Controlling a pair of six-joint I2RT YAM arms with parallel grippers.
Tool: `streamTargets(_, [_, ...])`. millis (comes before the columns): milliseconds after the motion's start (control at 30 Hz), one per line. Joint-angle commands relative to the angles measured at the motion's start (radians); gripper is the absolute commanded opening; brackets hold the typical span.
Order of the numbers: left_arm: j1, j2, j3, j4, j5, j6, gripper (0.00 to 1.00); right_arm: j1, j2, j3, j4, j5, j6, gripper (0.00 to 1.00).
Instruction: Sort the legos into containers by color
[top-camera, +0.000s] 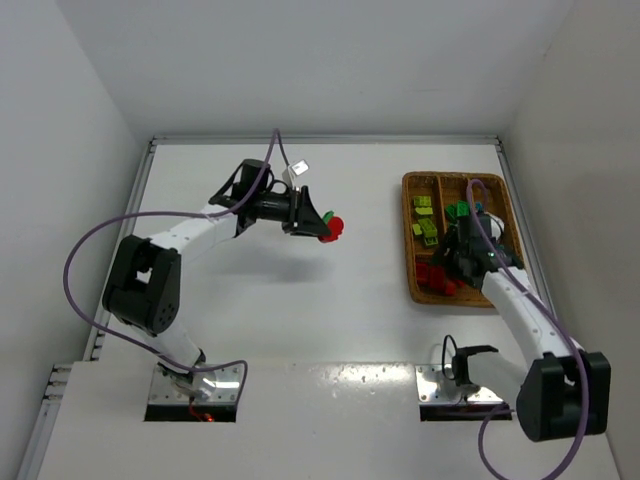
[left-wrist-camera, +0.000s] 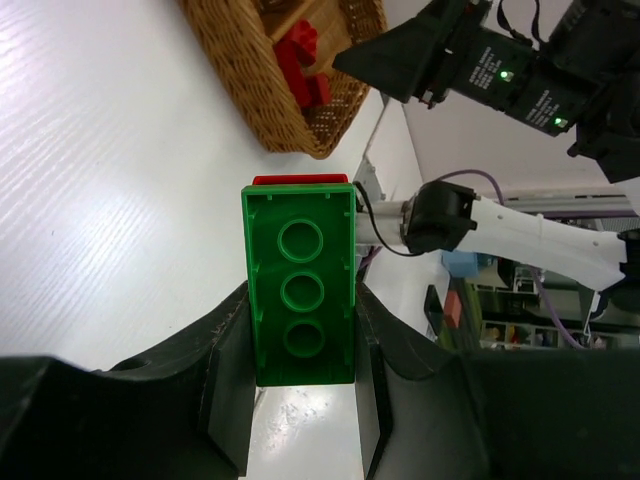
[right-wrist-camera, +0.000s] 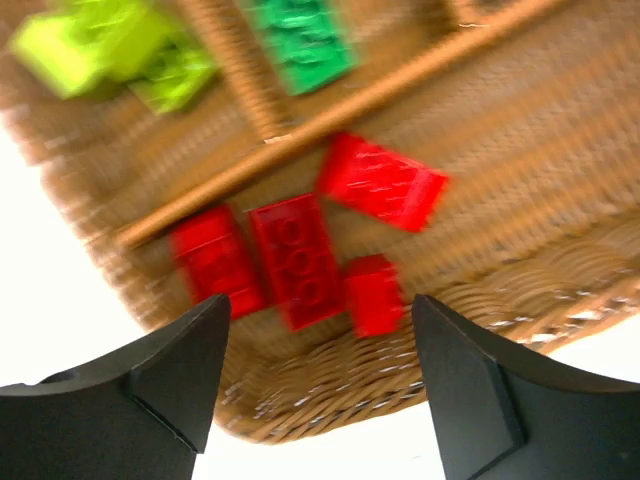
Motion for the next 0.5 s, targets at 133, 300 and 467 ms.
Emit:
streamTargets(133, [-0.005, 0.012, 0.039, 0.102, 0.169, 0.001, 0.0, 0.012, -0.16, -0.022, 0.474, -0.941, -0.112, 0.74])
streamTargets(300, [-0.023, -0.034, 0.039, 0.102, 0.202, 0.03, 0.0, 0.112, 0.013, 0.031, 0.734, -1.209, 0.005, 0.86])
streamTargets(467, [-0.032, -0.045, 0.039, 0.102, 0.212, 0.039, 0.0, 0.199, 0.151, 0.118, 0.854, -1.252, 0.045, 0.86])
